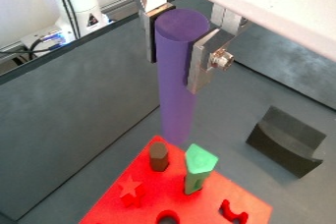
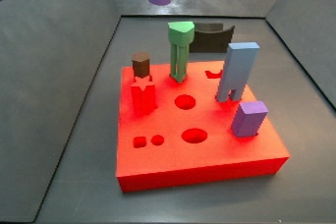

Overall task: Pick up the round object. Move up. Place the round object on the fixture. Regrasp the round object. Move to above the board. Insert the round object.
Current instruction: Insert the round object.

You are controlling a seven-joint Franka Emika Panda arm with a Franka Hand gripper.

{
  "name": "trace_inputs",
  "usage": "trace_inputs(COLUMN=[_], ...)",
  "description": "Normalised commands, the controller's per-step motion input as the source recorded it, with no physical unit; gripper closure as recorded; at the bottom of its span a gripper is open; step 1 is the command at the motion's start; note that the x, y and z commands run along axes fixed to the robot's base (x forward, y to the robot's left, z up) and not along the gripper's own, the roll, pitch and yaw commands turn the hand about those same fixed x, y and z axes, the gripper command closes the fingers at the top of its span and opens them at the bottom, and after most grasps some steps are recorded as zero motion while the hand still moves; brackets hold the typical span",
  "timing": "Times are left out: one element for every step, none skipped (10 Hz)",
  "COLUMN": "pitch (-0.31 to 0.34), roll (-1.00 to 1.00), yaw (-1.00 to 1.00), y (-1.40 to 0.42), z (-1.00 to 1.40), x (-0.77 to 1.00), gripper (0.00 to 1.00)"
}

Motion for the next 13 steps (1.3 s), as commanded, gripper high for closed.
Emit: trace_inputs(pitch=[-0.03,-0.01,-0.076,-0.134,-0.054,0.0,0.03,0.047,0.041,0.051,0.111,0.056,0.0], roll=[0.01,-0.09,-0.05,0.0,0.08,0.13,0.1,0.06,0.06,0.02,0.0,-0.05,-0.04], yaw=[0.0,0.0,0.0,-0.01,-0.07,-0.06,-0.12,-0.17,-0.19,-0.23,-0.27,-0.3,-0.27], y=[-0.69,-0.63,-0.64,-0.51,-0.37,-0.16,-0.04,0.0,0.0,0.0,0.0,0.0,0.0], z=[-0.15,-0.09,-0.27,-0.36,-0.32,-0.29,-0.29,-0.27,-0.28,-0.35,-0.46,-0.45,-0.36], x=[0.0,0.0,0.0,0.0,0.25,0.64,0.81,0.87,0.88,0.82,0.72,0.46,0.19], gripper=[1.0,1.0,1.0,1.0,1.0,1.0,1.0,1.0,1.0,1.0,1.0,1.0,1.0])
